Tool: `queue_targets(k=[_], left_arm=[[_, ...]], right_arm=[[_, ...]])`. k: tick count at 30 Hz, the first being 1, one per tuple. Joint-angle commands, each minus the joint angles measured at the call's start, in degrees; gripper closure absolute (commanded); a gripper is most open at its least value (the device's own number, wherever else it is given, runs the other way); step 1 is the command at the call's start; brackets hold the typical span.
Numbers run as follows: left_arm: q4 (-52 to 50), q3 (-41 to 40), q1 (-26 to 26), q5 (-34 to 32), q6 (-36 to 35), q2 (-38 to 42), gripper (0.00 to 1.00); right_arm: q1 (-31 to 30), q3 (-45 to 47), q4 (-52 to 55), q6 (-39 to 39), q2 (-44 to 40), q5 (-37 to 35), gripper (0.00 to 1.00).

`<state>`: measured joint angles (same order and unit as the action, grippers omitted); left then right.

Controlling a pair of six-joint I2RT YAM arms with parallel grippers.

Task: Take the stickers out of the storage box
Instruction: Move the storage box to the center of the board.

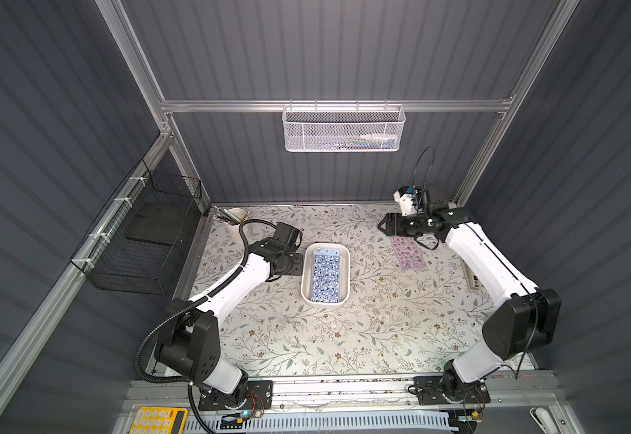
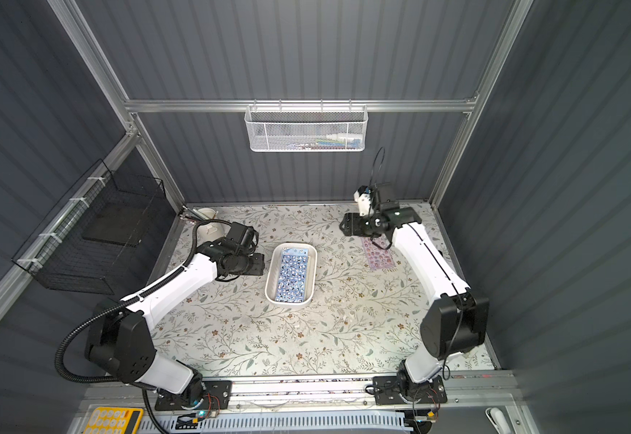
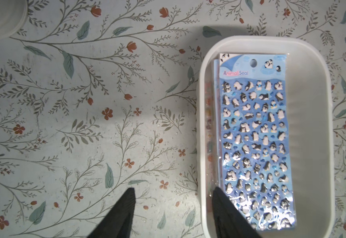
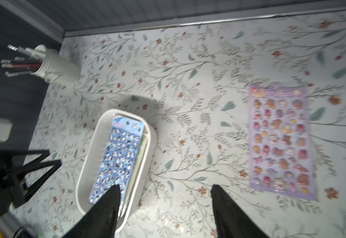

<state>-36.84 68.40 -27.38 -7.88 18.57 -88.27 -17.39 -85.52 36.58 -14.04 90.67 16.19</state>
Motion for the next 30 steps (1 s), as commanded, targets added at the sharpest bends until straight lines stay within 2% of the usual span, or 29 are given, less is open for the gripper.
queue_targets(k=[1,8,16,25,30], left_arm=[[0.2,-0.7,0.2,1.3,0.0,-1.5,0.39],[7.4,-3.7,0.1,6.9,3.6,-5.8,0.42],[11.7,-4.4,0.0,8.5,5.2,-9.4,0.53],[14.9,-5.0,-0.4,7.9,8.3,-11.3,0.75],[17.2,-7.5,-0.9,6.0,11.8,-8.6,0.85]], right_arm=[[-4.4,6.4,-9.2,-5.8,-3.0,-2.7,0.29],[-12.4,17.4,-15.7,-10.3,-7.2,-2.3,0.28],[-16.0,25.6,-20.9,-14.3,-7.5,-2.2,0.30],[-18.5,23.8,-20.1,-15.6,-3.5,-1.8,0.42],[-19.3,22.1,-19.7,-15.7,-2.1,-1.8,0.43]])
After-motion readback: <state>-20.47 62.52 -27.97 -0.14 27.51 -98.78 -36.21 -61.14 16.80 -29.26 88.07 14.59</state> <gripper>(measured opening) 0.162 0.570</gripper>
